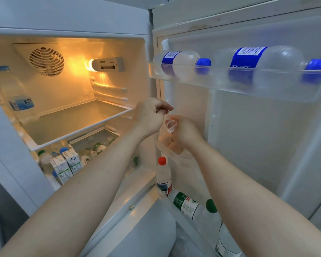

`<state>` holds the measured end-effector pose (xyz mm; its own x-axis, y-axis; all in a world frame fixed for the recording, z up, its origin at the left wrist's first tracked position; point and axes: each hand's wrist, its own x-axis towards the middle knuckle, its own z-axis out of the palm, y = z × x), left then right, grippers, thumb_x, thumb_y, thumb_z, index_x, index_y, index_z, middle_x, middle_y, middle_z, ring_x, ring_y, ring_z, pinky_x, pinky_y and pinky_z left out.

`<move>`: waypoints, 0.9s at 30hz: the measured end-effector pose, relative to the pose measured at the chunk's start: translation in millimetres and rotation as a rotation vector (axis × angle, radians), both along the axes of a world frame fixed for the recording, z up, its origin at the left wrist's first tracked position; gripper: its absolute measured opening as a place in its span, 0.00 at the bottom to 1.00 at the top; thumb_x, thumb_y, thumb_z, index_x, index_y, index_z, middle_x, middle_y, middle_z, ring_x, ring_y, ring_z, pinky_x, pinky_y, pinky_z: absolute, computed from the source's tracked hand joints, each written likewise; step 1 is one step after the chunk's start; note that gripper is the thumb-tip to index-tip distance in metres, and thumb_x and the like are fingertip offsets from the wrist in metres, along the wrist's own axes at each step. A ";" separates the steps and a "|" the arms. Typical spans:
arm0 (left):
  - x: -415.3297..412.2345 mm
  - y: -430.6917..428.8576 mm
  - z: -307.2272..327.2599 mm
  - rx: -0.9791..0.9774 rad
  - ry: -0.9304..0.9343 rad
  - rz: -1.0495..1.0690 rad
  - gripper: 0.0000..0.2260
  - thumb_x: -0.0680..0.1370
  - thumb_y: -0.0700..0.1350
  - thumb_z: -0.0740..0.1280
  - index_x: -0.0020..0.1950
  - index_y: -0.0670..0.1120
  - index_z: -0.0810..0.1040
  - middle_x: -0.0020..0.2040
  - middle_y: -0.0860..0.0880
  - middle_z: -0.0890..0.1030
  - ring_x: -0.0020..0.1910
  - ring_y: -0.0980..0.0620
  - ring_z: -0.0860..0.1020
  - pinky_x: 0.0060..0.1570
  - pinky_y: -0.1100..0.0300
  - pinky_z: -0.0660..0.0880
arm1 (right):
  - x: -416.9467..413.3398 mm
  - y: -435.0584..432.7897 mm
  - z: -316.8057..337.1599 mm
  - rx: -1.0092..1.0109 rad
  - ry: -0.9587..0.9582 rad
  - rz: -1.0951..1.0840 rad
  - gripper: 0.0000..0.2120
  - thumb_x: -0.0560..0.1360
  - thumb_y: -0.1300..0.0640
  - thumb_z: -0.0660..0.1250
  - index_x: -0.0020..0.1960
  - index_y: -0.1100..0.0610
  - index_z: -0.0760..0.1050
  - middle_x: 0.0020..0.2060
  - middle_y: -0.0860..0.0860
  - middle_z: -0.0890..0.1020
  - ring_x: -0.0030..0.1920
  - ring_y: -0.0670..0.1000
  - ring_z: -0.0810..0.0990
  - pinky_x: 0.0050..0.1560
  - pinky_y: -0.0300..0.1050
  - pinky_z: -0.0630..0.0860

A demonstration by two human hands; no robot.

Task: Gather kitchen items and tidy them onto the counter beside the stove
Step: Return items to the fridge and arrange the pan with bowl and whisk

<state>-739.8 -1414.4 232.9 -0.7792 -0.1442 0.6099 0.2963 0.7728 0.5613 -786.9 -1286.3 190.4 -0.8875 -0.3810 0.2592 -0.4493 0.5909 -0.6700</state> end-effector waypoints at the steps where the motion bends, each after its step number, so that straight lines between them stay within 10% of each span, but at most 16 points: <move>1: 0.4 0.6 -0.1 -0.002 0.004 -0.009 0.15 0.76 0.33 0.63 0.49 0.48 0.87 0.46 0.54 0.84 0.47 0.61 0.80 0.49 0.72 0.73 | 3.3 0.5 0.9 -0.011 -0.019 0.017 0.15 0.73 0.49 0.64 0.59 0.51 0.75 0.48 0.46 0.78 0.50 0.51 0.77 0.48 0.42 0.69; 7: 3.4 2.1 -4.5 0.020 -0.004 -0.047 0.16 0.74 0.34 0.64 0.42 0.53 0.85 0.45 0.58 0.83 0.47 0.64 0.79 0.47 0.71 0.74 | 12.7 0.7 4.2 -0.066 -0.027 0.083 0.03 0.75 0.55 0.63 0.48 0.52 0.73 0.40 0.47 0.77 0.45 0.52 0.76 0.38 0.39 0.67; 11: 4.7 2.3 -4.3 0.105 0.001 -0.061 0.17 0.74 0.34 0.63 0.41 0.55 0.83 0.44 0.57 0.84 0.46 0.62 0.81 0.48 0.68 0.76 | 16.5 -4.0 9.8 -0.217 -0.123 0.057 0.17 0.62 0.49 0.58 0.47 0.53 0.73 0.44 0.52 0.80 0.45 0.52 0.77 0.47 0.47 0.73; 14: 3.1 1.8 -7.1 0.177 -0.027 -0.047 0.16 0.75 0.35 0.64 0.43 0.54 0.84 0.43 0.56 0.85 0.46 0.58 0.82 0.51 0.62 0.78 | 11.5 -7.6 8.4 -0.338 -0.279 0.013 0.03 0.72 0.57 0.59 0.43 0.53 0.72 0.39 0.52 0.80 0.40 0.51 0.78 0.43 0.45 0.75; 16: 2.3 1.0 -9.4 0.185 -0.039 -0.032 0.14 0.76 0.35 0.64 0.46 0.52 0.85 0.43 0.56 0.85 0.46 0.57 0.82 0.51 0.60 0.79 | 4.9 -11.2 4.6 -0.316 -0.267 -0.020 0.12 0.77 0.62 0.55 0.38 0.52 0.70 0.34 0.50 0.77 0.38 0.53 0.75 0.41 0.46 0.72; 27: -5.1 -2.0 -34.1 0.740 -0.220 0.128 0.10 0.84 0.44 0.57 0.59 0.44 0.77 0.49 0.46 0.83 0.48 0.49 0.83 0.52 0.55 0.81 | 13.2 -7.3 16.8 -0.365 -0.160 -0.088 0.17 0.76 0.59 0.52 0.60 0.55 0.73 0.50 0.53 0.81 0.51 0.56 0.79 0.57 0.53 0.77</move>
<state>-744.9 -1416.4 198.8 -0.8210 -0.5498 0.1538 0.0524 0.1956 0.9793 -773.7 -1293.5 207.2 -0.9526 -0.2106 0.2197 -0.2812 0.3327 -0.9002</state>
